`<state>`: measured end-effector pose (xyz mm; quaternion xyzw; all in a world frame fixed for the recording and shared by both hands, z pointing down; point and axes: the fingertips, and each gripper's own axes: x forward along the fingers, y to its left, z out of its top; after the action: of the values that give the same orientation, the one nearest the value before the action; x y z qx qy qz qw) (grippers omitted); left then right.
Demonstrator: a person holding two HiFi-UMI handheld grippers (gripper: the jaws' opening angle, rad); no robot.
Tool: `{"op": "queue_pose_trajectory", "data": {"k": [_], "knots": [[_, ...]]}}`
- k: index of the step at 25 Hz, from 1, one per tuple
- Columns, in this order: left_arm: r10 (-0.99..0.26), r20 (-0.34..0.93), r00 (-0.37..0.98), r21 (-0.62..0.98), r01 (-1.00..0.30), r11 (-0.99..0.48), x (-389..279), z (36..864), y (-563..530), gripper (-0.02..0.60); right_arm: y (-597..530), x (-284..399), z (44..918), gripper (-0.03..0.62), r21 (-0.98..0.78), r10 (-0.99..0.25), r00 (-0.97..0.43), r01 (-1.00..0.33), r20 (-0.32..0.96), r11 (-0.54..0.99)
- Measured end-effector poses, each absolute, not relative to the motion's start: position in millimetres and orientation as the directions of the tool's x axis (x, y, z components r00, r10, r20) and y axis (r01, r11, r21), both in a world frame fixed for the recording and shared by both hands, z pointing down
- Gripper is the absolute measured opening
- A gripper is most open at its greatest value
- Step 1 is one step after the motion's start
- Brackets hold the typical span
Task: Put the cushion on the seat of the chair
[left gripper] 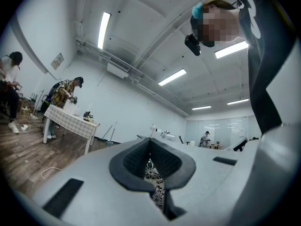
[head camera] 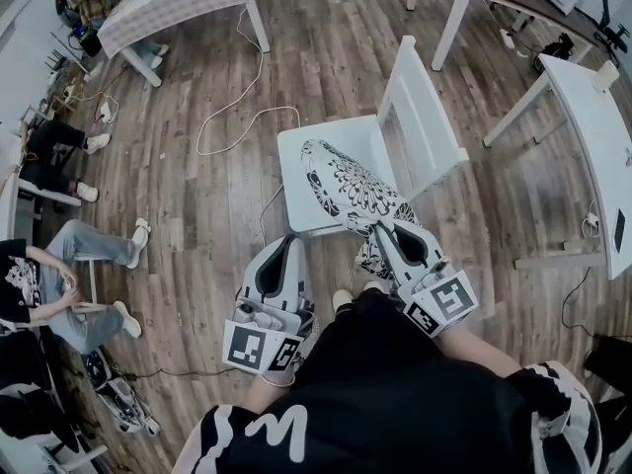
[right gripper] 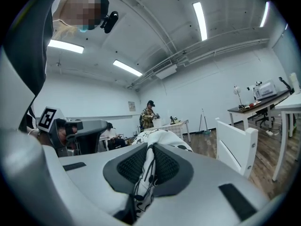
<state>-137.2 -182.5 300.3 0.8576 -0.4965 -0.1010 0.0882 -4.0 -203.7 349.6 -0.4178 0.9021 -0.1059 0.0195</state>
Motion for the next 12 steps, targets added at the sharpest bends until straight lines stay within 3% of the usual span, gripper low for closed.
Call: {"op": "queue_pose_trajectory", "data": {"k": [12], "knots": [[-0.9,-0.004,0.437,0.296,-0.859,-0.418,-151,349,-198,0.003,-237,-10,438,0.032,-0.125,-0.713,-0.668,-0.743,0.215,0.658]]}}
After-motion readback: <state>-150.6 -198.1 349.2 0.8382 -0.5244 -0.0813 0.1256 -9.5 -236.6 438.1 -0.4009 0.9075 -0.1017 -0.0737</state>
